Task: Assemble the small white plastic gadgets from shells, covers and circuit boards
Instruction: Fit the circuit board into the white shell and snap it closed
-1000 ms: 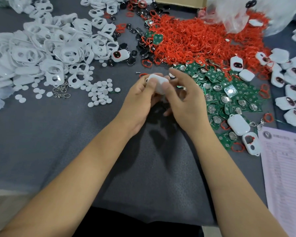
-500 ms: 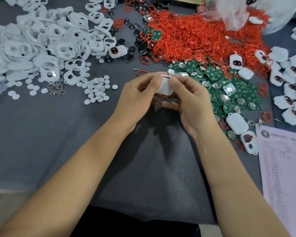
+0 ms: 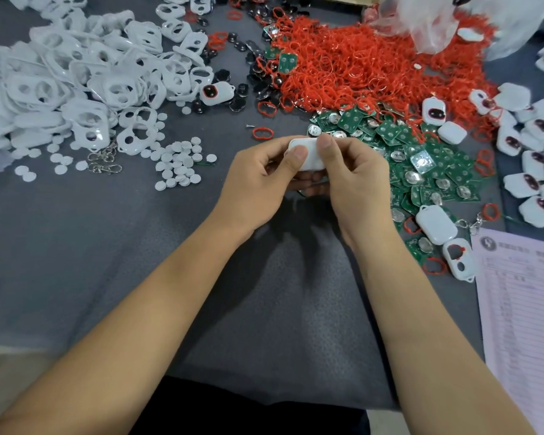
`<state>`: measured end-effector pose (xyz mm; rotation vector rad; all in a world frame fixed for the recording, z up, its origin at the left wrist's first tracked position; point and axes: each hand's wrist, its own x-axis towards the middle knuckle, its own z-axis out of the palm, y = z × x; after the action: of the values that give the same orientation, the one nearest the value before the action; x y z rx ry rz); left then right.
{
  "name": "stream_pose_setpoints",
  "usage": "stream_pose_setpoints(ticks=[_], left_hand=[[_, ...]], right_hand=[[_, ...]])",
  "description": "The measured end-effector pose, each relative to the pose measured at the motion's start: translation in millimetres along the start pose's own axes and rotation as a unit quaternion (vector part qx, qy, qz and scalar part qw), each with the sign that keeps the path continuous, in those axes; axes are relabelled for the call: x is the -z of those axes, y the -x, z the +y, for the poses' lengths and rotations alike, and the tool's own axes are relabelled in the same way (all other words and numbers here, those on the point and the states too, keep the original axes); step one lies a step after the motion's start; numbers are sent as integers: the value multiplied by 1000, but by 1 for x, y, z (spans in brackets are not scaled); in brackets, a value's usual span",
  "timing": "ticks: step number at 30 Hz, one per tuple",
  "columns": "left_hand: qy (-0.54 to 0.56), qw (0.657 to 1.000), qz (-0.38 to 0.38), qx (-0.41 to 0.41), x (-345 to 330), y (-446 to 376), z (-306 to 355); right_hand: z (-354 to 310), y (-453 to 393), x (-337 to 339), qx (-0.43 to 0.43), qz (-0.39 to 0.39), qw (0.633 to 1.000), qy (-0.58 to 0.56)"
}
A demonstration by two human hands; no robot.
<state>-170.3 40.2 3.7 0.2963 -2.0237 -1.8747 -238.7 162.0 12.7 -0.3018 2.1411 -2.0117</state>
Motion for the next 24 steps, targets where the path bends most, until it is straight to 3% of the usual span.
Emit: stream_pose_setpoints(ticks=[7, 11, 16, 24], left_hand=[[-48, 998, 39, -21, 0, 0, 2], [-85, 994, 65, 1, 0, -1, 3], [-222, 975, -12, 6, 3, 1, 5], [-232, 972, -23, -3, 4, -1, 2]], right_hand=[[-2, 1, -1, 14, -9, 1000, -7], [-5, 0, 3, -27, -85, 995, -55], [-5, 0, 9, -17, -69, 997, -11], [-2, 1, 4, -77, -83, 992, -63]])
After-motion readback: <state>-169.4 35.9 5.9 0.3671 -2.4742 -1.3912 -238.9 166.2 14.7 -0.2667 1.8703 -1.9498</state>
